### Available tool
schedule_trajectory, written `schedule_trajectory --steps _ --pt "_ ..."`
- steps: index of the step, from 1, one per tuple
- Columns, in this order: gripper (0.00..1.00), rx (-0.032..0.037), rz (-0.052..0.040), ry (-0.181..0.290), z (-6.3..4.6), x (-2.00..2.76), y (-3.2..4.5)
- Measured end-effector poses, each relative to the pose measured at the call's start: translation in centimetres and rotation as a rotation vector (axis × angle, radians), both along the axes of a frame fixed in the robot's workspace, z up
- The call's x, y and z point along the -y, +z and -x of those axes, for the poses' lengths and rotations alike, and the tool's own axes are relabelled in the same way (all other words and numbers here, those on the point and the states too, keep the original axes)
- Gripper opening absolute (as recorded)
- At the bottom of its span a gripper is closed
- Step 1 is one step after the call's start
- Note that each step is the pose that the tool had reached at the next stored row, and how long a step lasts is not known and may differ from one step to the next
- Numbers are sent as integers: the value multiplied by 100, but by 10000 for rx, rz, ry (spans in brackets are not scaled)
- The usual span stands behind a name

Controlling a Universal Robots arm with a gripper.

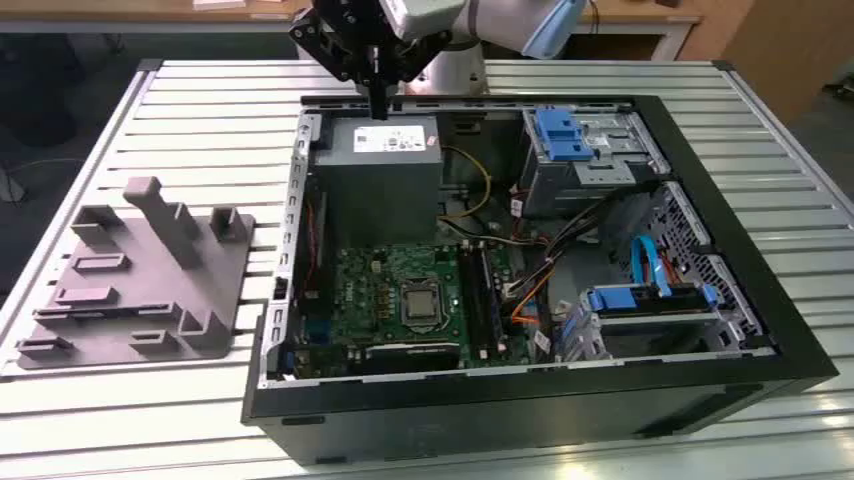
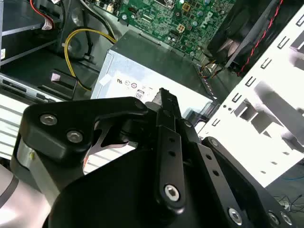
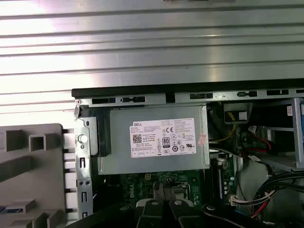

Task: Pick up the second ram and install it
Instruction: 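Reach for the second ram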

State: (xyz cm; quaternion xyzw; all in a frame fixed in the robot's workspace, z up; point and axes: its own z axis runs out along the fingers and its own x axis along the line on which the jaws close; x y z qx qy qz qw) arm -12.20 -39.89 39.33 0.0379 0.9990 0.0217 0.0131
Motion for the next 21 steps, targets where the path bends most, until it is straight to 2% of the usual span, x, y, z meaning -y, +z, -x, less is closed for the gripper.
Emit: schedule_trajectory --steps 10,21 --pt "10 -1 1 0 32 0 1" --pt "10 0 0 1 387 3 -8"
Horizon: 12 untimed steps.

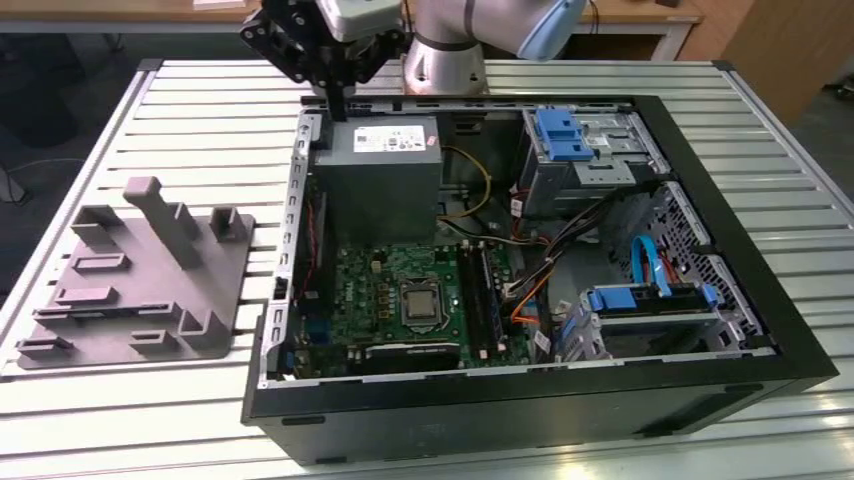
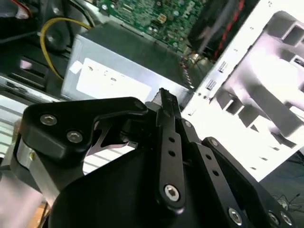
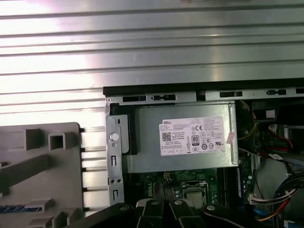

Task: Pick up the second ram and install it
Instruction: 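Reach for the second ram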

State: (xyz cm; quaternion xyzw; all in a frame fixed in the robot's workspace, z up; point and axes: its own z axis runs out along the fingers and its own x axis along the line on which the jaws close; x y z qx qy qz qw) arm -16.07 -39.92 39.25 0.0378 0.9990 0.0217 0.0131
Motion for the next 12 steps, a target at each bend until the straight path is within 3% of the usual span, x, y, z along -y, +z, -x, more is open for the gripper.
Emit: schedule_trajectory --steps 12 --pt "10 -1 2 -2 491 1 -16"
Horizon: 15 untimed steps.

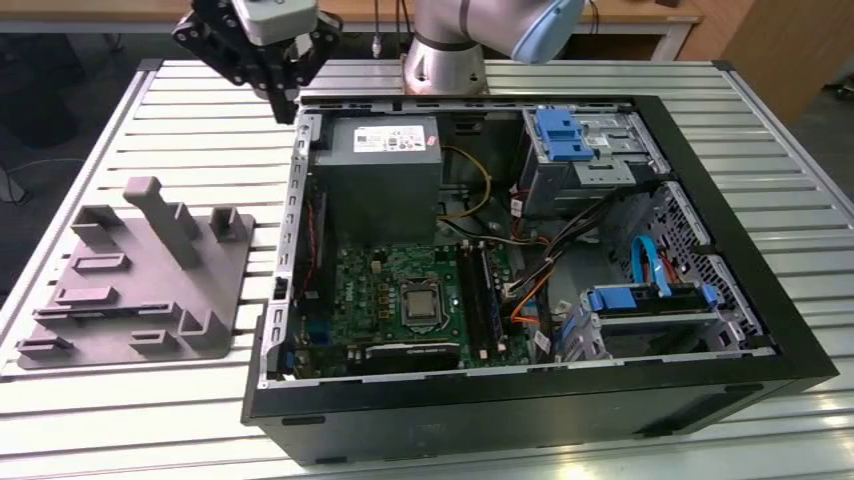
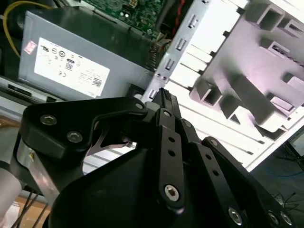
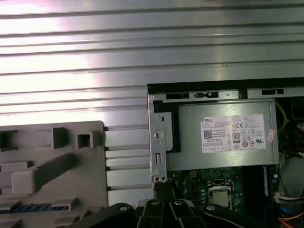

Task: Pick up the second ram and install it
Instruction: 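Reach for the second ram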

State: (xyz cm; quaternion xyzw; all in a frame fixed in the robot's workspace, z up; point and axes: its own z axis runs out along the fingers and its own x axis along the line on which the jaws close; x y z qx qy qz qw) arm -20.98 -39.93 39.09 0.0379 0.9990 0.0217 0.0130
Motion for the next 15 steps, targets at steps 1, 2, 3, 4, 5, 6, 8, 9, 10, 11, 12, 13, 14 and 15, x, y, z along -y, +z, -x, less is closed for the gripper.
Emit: schedule_trajectory --steps 1,2,3,4,5,6,8,9,10,11,12,13,14,15 --pt "10 1 -1 1 36 0 -2" --pt "10 1 -1 2 70 0 -4" --pt "10 1 -1 1 99 0 -6" --pt "10 0 -1 0 125 0 -7" --pt "10 1 -2 0 154 0 -9" --pt "10 1 -1 0 181 0 -10" --pt "10 1 -1 1 229 0 -12" --pt "10 0 -1 1 249 1 -13" --pt "10 1 -1 1 267 1 -15" --pt "10 1 -1 2 288 1 -17" --pt "10 1 -1 1 309 1 -18" --pt "10 0 -1 0 328 0 -19" --pt "10 0 -1 0 347 0 -21" --pt "10 1 -1 0 367 1 -22"
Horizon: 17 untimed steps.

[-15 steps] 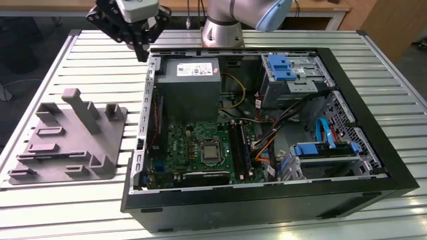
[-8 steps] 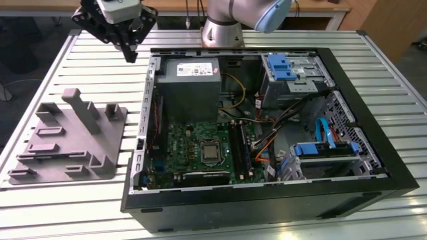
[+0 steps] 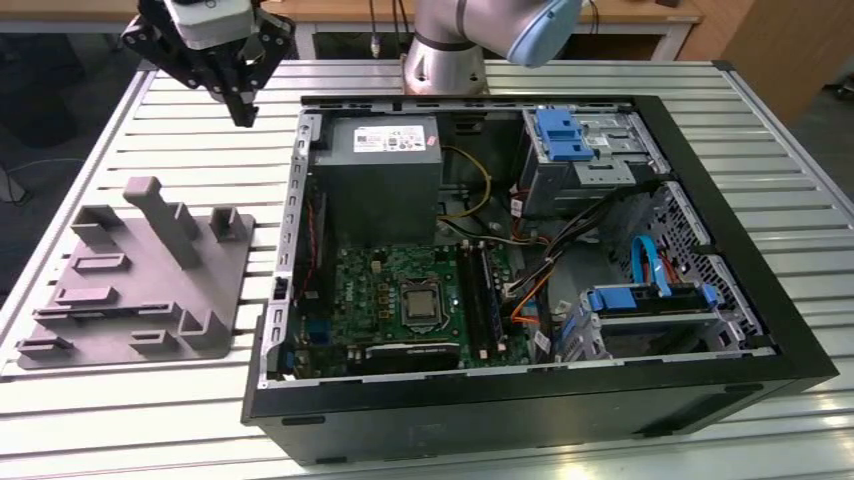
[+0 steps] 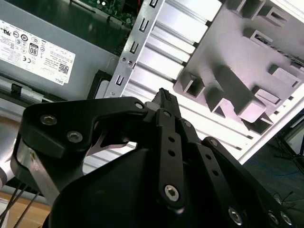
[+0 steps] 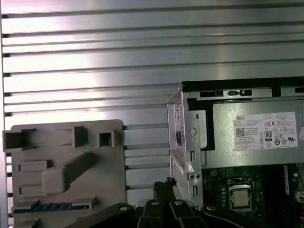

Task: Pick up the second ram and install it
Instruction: 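Reach for the second ram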

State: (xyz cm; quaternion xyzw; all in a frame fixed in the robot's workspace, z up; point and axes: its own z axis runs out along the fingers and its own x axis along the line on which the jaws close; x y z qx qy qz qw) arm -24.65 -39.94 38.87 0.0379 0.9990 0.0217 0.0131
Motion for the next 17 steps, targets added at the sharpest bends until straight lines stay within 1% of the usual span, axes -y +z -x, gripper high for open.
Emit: schedule_trajectory --steps 3,7,17 --pt "10 -1 0 0 63 0 -6" --pt "10 0 0 1 113 4 -17" --pt "10 -1 0 0 214 42 -41"
